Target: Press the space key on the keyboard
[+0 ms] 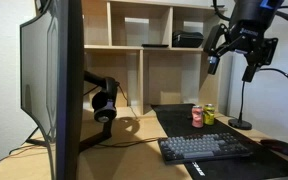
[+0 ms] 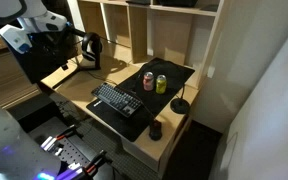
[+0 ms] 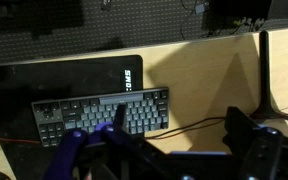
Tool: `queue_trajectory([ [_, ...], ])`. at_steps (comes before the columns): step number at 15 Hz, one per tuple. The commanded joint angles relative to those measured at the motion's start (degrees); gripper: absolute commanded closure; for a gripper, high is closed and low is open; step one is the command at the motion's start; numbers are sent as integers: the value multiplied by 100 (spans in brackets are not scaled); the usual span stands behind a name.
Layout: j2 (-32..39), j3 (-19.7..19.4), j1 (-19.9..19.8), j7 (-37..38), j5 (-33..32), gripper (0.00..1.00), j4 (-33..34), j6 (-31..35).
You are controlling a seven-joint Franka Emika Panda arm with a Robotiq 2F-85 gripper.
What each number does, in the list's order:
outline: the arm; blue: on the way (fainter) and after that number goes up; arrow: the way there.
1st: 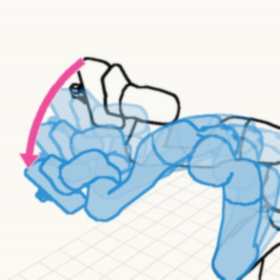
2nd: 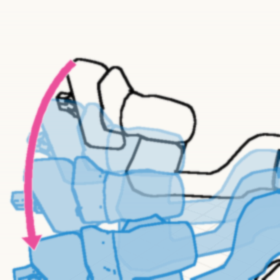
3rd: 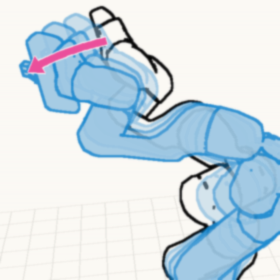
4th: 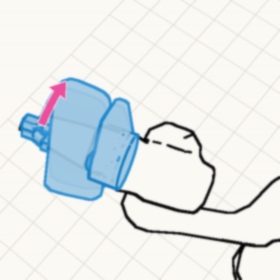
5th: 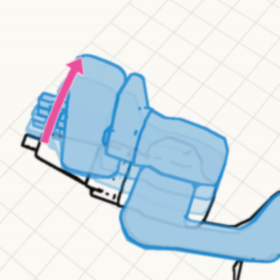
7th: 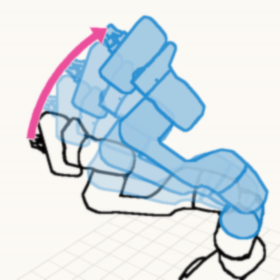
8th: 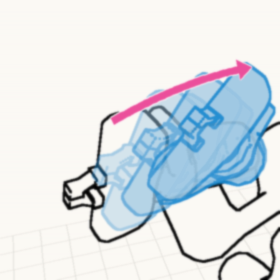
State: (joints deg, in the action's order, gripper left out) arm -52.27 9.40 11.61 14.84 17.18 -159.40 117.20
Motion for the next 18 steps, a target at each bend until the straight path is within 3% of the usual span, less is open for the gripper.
queue_trajectory([
  [1, -3, 50, -66, -44, 46, 0, 0, -43],
  [10, 125, 855, -799, 2057, -613, 0, 666, -2107],
  [11, -16, 718, -620, 1695, -538, 0, 457, -1749],
  [13, -9, 814, -687, 1961, -558, 0, 539, -1938],
  [14, -397, 287, -846, 1465, -1142, 0, 1053, -2951],
  [16, 35, 526, -928, 1453, -1375, 0, 1351, -3049],
  [18, 14, 464, -1057, 1878, -865, 0, 1508, -2830],
])
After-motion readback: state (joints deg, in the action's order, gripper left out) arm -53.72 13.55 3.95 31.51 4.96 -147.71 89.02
